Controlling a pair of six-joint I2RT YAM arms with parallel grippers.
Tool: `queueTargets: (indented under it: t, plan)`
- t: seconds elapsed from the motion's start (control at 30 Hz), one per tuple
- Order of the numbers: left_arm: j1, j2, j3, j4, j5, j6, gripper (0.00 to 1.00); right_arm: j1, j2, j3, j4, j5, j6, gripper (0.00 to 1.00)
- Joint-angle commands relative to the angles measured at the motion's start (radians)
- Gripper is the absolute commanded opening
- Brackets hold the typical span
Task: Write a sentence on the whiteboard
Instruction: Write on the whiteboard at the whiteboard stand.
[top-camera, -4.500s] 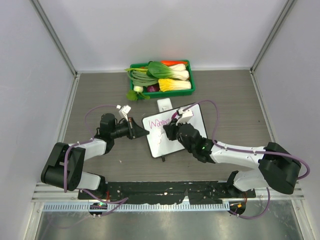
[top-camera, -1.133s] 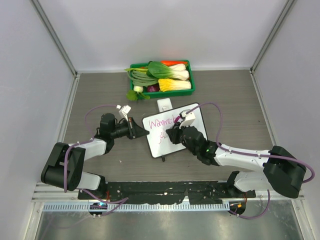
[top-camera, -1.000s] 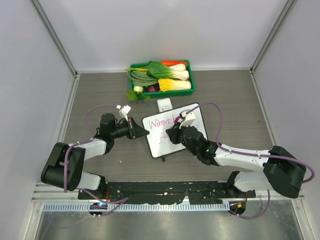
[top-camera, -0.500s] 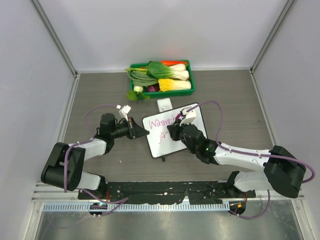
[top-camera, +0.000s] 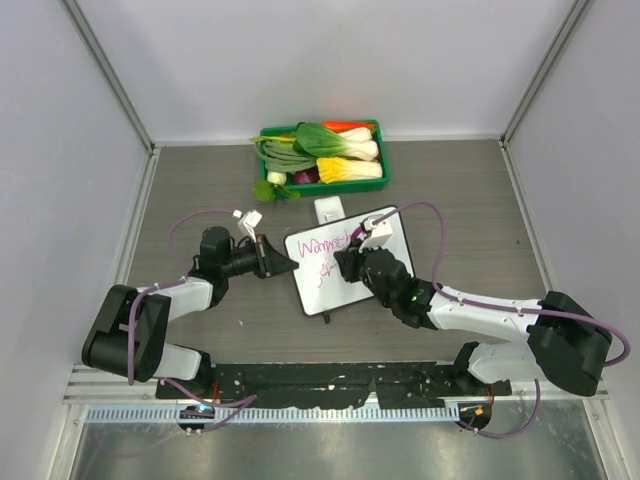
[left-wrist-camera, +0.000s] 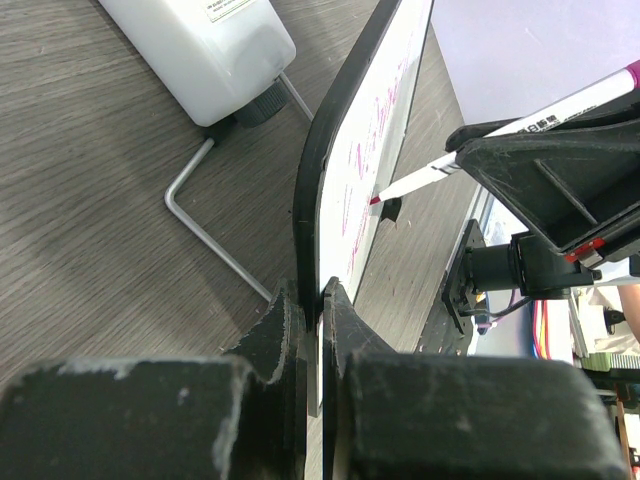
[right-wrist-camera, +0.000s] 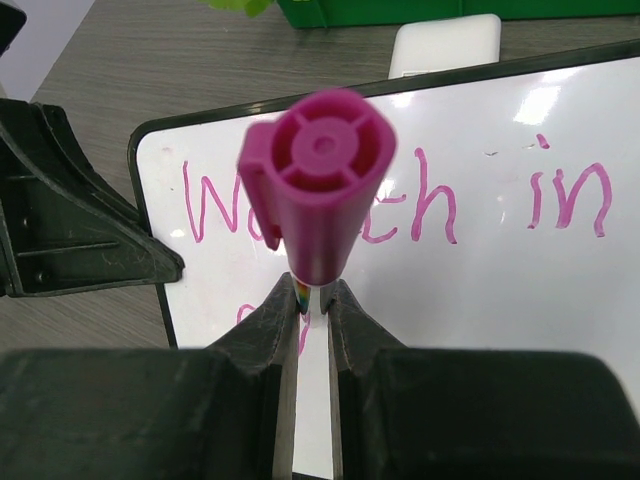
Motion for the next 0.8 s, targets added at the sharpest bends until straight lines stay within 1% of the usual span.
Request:
queueTargets:
  t: [0.0,0.33,0.57,0.77]
  plan:
    - [0.002,0.016,-0.003,-0.040,-0.096,0.083,0.00,-0.004,-0.008,-0.001,-0.007,-0.011,0.008,0.01]
    - [0.005,0.015,-0.003,-0.040,-0.099,0.083,0.00,-0.004,-0.039,-0.051,-0.020,-0.024,0.030,0.01]
    - [0.004,0.016,-0.003,-0.040,-0.099,0.083,0.00,-0.004,-0.060,-0.031,-0.013,-0.031,0.015,0.01]
    - [0.005,0.016,-0.003,-0.040,-0.099,0.083,0.00,-0.004,-0.122,-0.013,0.013,-0.065,0.008,0.01]
